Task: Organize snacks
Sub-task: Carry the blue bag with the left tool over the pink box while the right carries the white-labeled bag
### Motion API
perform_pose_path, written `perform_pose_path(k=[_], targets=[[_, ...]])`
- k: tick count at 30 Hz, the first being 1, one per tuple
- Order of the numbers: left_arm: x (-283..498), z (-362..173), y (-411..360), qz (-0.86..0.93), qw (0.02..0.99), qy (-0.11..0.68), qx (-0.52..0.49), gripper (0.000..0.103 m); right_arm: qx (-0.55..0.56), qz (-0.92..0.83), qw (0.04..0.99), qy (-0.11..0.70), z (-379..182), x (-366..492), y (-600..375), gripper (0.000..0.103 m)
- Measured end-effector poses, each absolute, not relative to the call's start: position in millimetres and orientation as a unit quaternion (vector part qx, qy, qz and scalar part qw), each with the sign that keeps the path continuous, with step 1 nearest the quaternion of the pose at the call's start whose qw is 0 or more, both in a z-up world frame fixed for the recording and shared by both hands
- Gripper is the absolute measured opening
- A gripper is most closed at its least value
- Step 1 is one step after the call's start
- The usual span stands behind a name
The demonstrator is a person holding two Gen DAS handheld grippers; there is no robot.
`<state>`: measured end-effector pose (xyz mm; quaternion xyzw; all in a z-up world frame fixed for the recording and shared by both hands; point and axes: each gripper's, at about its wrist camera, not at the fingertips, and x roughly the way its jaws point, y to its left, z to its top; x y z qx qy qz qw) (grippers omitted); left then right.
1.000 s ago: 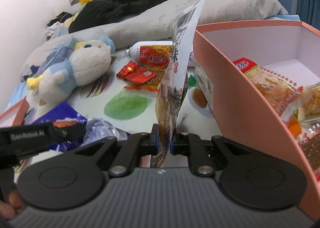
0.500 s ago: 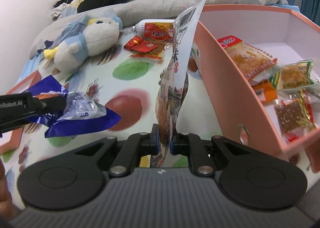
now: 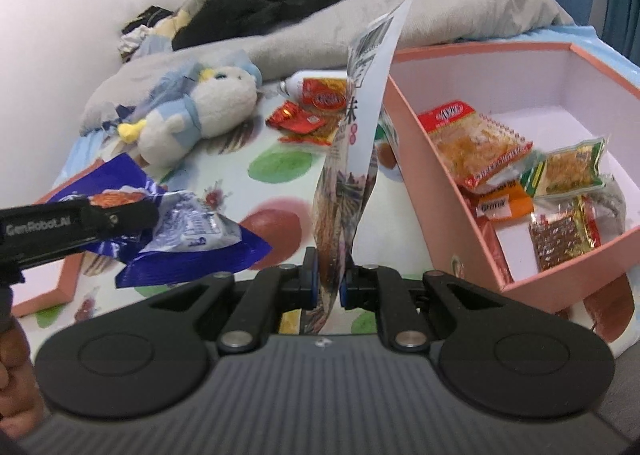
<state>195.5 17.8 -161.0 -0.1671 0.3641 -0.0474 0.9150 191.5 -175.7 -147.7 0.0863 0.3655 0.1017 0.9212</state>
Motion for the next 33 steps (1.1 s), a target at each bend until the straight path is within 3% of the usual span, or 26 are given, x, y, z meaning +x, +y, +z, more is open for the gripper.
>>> perform_pose_path(k=[24, 33], targets=[[257, -14, -65, -0.175, 0.939, 0.274, -0.115, 0.037, 0.044, 0.051, 0.972, 0.225, -21, 224, -252, 0.012], [308, -1, -126, -0.222, 0.926, 0.291, -0.092, 0.037, 0.031, 0.005, 0.976, 0.217, -18, 256, -303, 0.012]])
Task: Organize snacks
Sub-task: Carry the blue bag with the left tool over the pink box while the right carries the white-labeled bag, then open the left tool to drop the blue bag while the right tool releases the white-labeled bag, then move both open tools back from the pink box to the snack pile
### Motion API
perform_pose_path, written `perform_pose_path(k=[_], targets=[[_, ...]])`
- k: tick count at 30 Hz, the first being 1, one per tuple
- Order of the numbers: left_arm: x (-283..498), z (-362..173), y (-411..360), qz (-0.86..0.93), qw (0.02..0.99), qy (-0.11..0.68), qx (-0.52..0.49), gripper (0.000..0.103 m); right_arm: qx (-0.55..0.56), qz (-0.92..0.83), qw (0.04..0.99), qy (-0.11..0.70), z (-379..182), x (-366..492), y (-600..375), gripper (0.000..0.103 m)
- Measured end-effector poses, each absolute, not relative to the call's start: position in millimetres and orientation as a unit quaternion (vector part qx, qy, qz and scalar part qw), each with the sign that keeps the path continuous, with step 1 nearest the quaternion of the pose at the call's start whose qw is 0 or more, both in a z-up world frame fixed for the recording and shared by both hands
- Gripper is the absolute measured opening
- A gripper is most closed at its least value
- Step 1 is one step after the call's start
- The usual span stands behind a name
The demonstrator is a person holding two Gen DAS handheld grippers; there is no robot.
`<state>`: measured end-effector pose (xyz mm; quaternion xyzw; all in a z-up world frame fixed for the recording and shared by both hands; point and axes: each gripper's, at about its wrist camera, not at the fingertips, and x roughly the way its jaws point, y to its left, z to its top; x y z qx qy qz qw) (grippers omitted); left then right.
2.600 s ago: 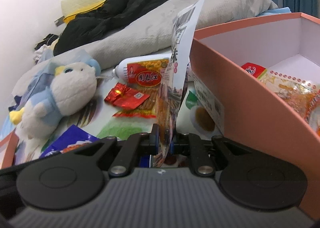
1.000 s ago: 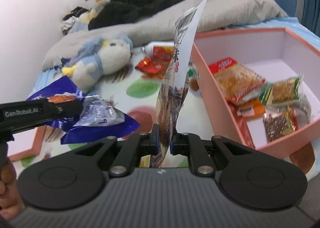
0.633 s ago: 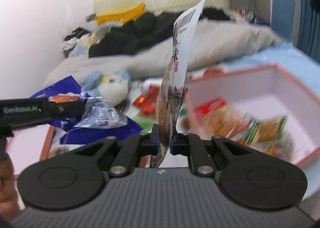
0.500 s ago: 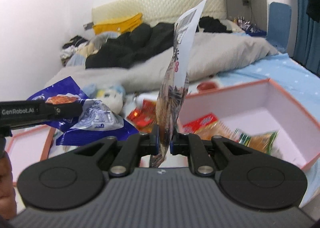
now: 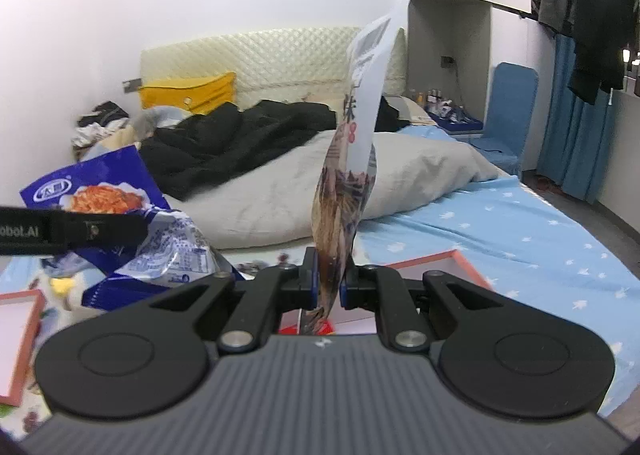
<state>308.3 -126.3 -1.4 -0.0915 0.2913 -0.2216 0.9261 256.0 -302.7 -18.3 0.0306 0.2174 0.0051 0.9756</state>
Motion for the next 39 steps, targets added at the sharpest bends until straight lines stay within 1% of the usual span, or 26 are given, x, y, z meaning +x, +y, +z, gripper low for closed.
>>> perform_pose_path(k=[5, 9, 14, 19, 23, 24, 26, 27, 28, 29, 30, 32, 39], targets=[[348, -21, -162, -0.233, 0.911, 0.328, -0.087, 0.037, 0.023, 0.005, 0.964, 0.264, -49, 281, -328, 0.012], [372, -46, -192, -0.233, 0.902, 0.359, -0.062, 0.037, 0.015, 0.0, 0.951, 0.308, -83, 297, -343, 0.012], [393, -81, -225, -0.238, 0.886, 0.398, -0.024, 0.038, 0.017, -0.013, 0.944, 0.328, -112, 305, -355, 0.012], [408, -110, -242, -0.232, 0.875, 0.424, -0.004, 0.038, 0.023, -0.015, 0.929, 0.368, -145, 307, -364, 0.012], [410, -125, -244, -0.229, 0.867, 0.442, -0.009, 0.038, 0.029, -0.019, 0.921, 0.389, -162, 305, -368, 0.013], [410, -127, -244, -0.227, 0.867, 0.444, -0.008, 0.039, 0.031, -0.019, 0.921, 0.388, -164, 303, -369, 0.014], [411, -129, -245, -0.228, 0.865, 0.448, -0.008, 0.05, 0.034, -0.023, 0.921, 0.386, -163, 301, -370, 0.015], [411, -130, -245, -0.225, 0.866, 0.447, -0.01, 0.063, 0.037, -0.026, 0.921, 0.387, -163, 300, -370, 0.021], [411, -130, -244, -0.221, 0.867, 0.446, -0.012, 0.072, 0.04, -0.028, 0.921, 0.388, -163, 304, -374, 0.032], [410, -129, -242, -0.22, 0.869, 0.443, -0.014, 0.072, 0.04, -0.027, 0.921, 0.386, -163, 305, -375, 0.056], [411, -129, -240, -0.22, 0.87, 0.441, -0.015, 0.072, 0.039, -0.025, 0.924, 0.38, -162, 303, -374, 0.067], [410, -125, -236, -0.217, 0.873, 0.437, -0.016, 0.072, 0.033, -0.024, 0.926, 0.375, -161, 301, -372, 0.066], [396, -91, -216, -0.218, 0.888, 0.404, -0.034, 0.072, 0.036, -0.02, 0.933, 0.356, -145, 294, -370, 0.066]])
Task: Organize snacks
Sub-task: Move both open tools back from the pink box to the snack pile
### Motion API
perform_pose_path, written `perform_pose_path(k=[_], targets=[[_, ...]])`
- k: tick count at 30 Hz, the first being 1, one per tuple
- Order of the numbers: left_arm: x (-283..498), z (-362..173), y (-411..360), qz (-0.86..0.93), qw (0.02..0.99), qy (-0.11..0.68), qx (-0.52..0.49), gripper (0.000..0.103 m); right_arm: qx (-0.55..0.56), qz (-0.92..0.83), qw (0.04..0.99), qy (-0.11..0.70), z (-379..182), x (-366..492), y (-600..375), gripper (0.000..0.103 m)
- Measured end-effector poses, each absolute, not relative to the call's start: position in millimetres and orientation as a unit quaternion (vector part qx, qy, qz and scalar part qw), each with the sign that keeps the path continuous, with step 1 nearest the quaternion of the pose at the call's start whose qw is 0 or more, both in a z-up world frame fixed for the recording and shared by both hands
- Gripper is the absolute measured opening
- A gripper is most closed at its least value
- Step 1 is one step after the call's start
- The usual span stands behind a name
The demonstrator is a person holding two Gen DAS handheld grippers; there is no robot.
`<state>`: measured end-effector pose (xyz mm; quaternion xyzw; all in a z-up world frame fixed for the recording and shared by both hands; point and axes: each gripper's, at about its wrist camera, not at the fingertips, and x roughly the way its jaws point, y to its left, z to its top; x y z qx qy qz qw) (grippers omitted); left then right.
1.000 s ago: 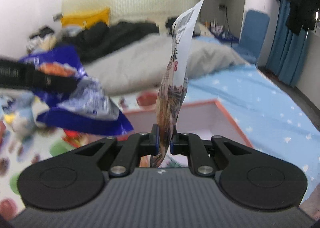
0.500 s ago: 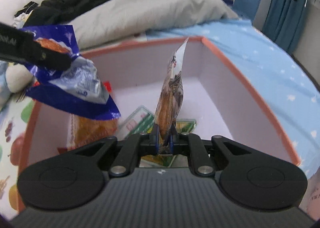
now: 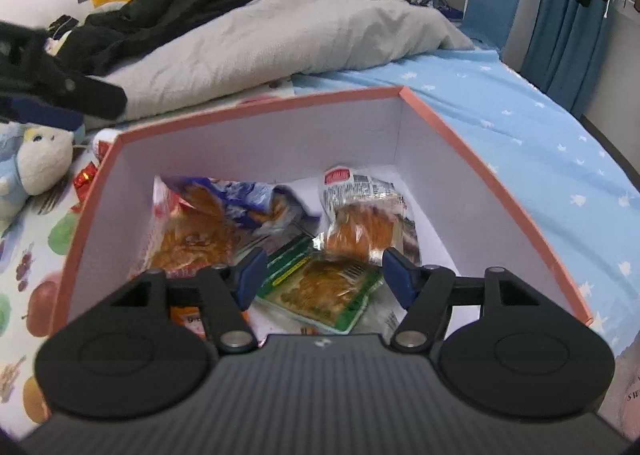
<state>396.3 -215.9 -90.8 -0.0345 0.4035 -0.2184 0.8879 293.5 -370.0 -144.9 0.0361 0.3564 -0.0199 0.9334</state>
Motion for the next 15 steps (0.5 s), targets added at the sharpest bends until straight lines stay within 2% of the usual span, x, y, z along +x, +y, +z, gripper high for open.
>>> perform_pose_path(k=[15], targets=[[349, -26, -148, -0.191, 0.926, 0.322, -0.05, 0.072, 0.056, 0.01, 0.967, 0.249, -63, 267, -346, 0.066]])
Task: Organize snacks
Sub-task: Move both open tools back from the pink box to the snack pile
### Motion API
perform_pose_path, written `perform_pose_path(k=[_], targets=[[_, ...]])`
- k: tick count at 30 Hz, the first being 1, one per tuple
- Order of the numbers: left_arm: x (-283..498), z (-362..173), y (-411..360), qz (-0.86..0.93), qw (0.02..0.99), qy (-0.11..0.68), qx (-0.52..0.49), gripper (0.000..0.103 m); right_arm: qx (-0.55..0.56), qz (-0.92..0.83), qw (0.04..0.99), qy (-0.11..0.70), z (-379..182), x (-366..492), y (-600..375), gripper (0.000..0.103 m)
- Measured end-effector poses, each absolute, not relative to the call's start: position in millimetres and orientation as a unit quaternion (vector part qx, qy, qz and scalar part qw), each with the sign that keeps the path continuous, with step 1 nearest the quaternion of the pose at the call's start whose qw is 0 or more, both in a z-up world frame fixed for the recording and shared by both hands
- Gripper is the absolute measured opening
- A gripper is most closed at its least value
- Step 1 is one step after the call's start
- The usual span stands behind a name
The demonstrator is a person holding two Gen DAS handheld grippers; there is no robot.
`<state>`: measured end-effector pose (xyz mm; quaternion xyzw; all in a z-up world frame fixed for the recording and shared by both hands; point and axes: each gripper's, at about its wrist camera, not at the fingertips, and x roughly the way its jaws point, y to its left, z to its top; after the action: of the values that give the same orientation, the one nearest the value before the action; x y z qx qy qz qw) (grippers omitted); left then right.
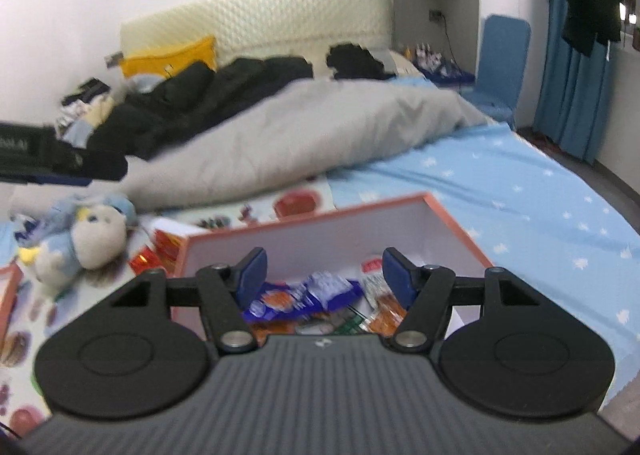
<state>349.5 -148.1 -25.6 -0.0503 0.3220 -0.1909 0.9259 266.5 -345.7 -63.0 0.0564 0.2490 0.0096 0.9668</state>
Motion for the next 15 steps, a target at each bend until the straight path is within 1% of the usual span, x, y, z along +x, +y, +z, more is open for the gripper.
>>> perform_pose_path(k=[9, 14, 15], targets=[[302, 9, -107, -0.169, 0.947, 0.269, -0.043, 0.072, 0.068, 0.042, 0.977, 0.198, -29, 244, -314, 0.066], [275, 18, -83, -0.153, 0.956, 0.247, -0.046, 0.072, 0.072, 0.063, 0.978, 0.187, -22, 234, -293, 0.066], [269, 17, -77, -0.151, 0.957, 0.243, -0.046, 0.074, 0.072, 0.067, 0.978, 0.186, -22, 232, -289, 0.066]])
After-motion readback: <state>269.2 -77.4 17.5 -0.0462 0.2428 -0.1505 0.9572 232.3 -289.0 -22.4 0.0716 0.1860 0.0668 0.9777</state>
